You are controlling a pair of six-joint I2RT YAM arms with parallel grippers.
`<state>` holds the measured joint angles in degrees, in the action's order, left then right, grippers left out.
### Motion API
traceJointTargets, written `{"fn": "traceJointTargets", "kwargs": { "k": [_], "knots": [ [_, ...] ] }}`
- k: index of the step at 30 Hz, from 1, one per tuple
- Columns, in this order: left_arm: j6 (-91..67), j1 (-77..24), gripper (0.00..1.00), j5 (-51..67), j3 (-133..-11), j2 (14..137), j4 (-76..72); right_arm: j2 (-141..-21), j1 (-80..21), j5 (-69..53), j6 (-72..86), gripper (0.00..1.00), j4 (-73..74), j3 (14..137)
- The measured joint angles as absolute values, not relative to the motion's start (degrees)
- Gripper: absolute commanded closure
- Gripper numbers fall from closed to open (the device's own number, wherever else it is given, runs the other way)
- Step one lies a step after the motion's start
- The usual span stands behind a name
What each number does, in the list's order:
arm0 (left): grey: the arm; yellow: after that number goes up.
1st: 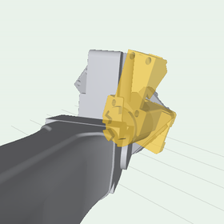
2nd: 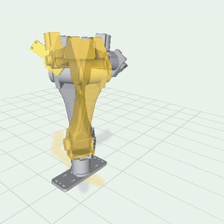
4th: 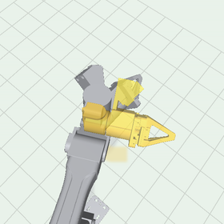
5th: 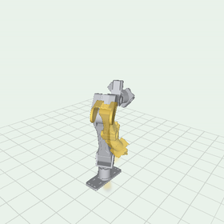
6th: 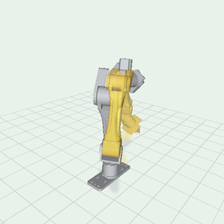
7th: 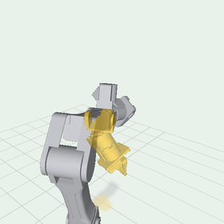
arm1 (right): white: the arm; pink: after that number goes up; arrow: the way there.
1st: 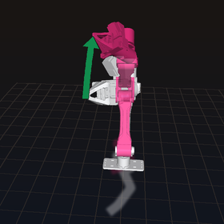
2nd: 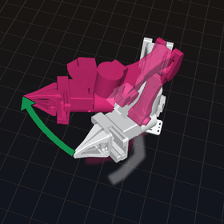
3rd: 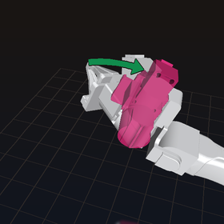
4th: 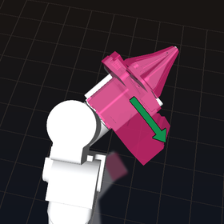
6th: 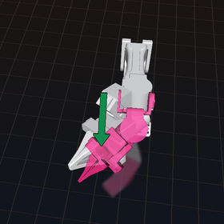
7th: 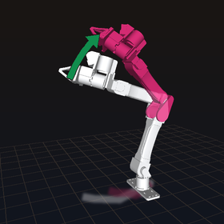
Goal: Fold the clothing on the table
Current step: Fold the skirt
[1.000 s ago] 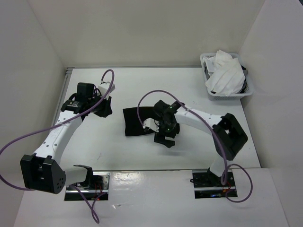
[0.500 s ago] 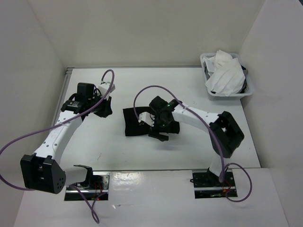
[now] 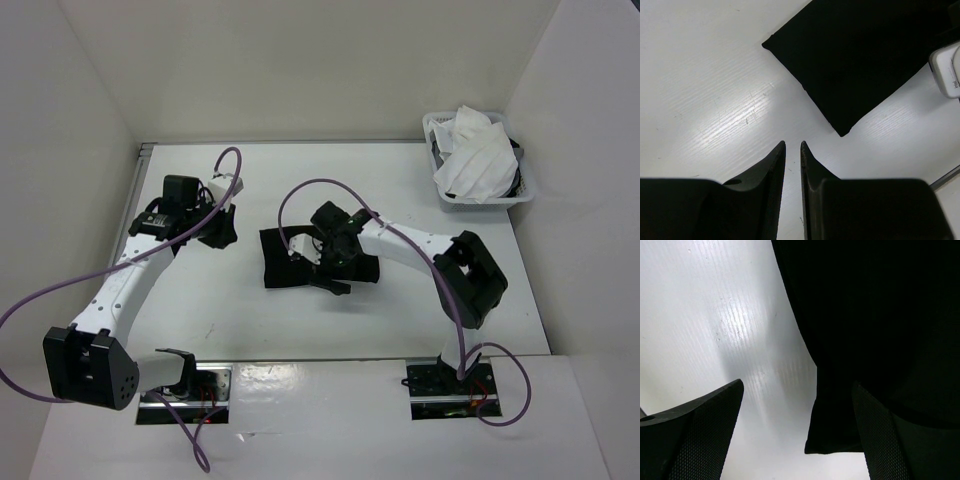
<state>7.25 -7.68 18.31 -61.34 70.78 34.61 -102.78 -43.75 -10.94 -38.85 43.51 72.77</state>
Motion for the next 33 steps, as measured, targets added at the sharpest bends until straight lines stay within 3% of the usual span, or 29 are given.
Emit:
{"fn": "traceJointTargets", "kwargs": {
  "k": [33],
  "knots": [
    [7.2, -7.7, 0.75, 18.3, -61.3, 70.8, 34.6, -102.2, -43.7, -8.1, -36.5, 0.06, 35.8, 72.7]
  ]
}}
